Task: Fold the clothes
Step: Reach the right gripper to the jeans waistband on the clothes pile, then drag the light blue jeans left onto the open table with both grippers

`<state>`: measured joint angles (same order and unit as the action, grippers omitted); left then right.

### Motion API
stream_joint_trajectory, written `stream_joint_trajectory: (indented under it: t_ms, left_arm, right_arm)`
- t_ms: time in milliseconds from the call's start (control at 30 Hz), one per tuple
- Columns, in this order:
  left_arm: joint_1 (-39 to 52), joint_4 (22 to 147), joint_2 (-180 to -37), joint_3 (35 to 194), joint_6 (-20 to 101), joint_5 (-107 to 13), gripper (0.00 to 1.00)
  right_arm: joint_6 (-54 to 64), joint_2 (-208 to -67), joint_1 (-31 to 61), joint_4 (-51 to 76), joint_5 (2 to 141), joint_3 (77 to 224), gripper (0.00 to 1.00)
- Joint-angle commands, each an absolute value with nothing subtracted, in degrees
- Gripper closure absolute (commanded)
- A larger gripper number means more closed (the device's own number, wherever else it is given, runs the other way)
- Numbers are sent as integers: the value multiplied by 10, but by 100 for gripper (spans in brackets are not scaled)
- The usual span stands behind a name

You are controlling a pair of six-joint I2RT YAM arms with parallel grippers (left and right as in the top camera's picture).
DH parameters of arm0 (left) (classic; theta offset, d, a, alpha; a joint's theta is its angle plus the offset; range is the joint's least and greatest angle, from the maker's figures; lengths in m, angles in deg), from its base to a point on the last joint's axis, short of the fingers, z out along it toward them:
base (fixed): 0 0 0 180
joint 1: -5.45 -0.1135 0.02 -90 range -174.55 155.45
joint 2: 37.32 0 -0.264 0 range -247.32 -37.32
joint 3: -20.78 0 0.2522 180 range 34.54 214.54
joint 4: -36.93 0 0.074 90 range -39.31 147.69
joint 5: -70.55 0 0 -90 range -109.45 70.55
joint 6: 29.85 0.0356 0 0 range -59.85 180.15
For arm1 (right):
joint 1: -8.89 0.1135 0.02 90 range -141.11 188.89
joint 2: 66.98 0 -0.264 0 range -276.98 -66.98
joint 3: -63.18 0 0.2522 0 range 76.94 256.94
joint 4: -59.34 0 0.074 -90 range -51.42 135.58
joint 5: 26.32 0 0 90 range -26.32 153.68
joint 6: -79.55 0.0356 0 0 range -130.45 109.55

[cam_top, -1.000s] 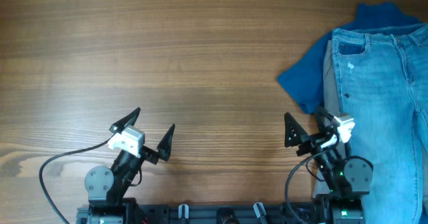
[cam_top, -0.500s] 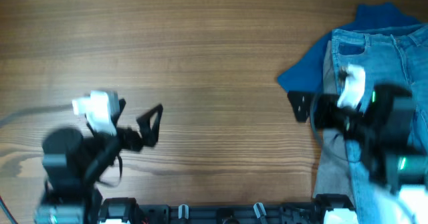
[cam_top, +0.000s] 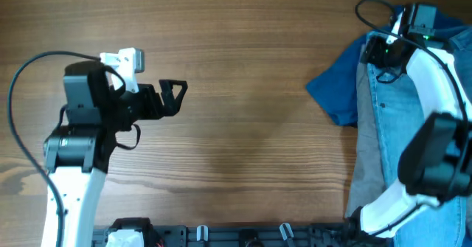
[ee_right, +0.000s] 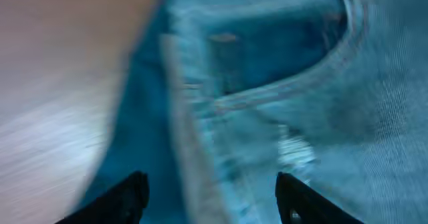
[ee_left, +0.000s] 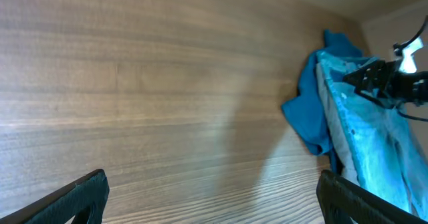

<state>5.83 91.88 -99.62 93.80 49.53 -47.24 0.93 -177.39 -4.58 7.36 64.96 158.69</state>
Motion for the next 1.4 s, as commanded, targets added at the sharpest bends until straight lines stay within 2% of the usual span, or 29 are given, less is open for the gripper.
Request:
stream_joint_trajectory:
  t_ms: [0,33,133,167,200,333,367,433,500,633,667,767,833,900,933,1033,1133,1233,1300,1367]
  left_arm:
    - [59,913,-1034,950,503,-483,0]
    - [59,901,-1042,950,503,-483,0]
    - [59,862,-1057,950,503,-483,0]
    - [59,859,-1059,950,503,-483,0]
    - [59,857,-1059,950,503,-483,0]
    - [59,857,-1059,950,503,-483,0]
    - [59,857,-1059,950,503,-484,0]
    - [59,857,-1059,950,503,-484,3]
    - [59,857,-1053,950,503,-484,0]
    - [34,847,-993,950,507,-483,0]
    - [16,847,-971,952,507,-483,0]
    - [-59,862,-905,989,507,-484,0]
    - [-119,876,-865,1024,507,-483,0]
    - [-157,879,-841,1040,507,-483,0]
    - [-179,879,-833,1047,507,-483,0]
    - [-201,881,-831,1051,507,-484,0]
    - [-200,887,-844,1051,507,-486,0]
    - [-170,891,-883,1051,507,-486,0]
    - [-117,914,-936,1051,520,-486,0]
    - [-53,960,-1013,1051,583,-485,1]
  right_arm:
    - [15,-1825,-53,96,619,1596,37]
    - [16,-1837,-53,103,619,1596,44]
    - [16,-1866,-52,116,619,1595,55]
    - [16,-1871,-52,115,619,1595,64]
    - [15,-1872,-52,112,619,1595,77]
    - [15,-1859,-52,111,619,1595,74]
    - [13,-1849,-52,107,621,1595,96]
    - [10,-1805,-52,102,621,1596,96]
    - [-21,-1730,-52,102,656,1606,96]
    - [-21,-1554,-34,154,908,1628,96]
    - [-2,-1533,-11,172,934,1628,96]
    - [4,-1523,153,197,941,1628,96]
    - [5,-1575,351,228,939,1628,96]
    - [21,-1646,500,261,939,1628,84]
    - [19,-1685,563,271,942,1628,55]
    - [-32,-1715,635,222,900,1631,37]
    - [-23,-1661,583,177,840,1643,32]
    - [37,-1556,457,174,827,1643,32]
    - [87,-1502,362,174,827,1643,35]
    - [115,-1480,281,173,824,1643,36]
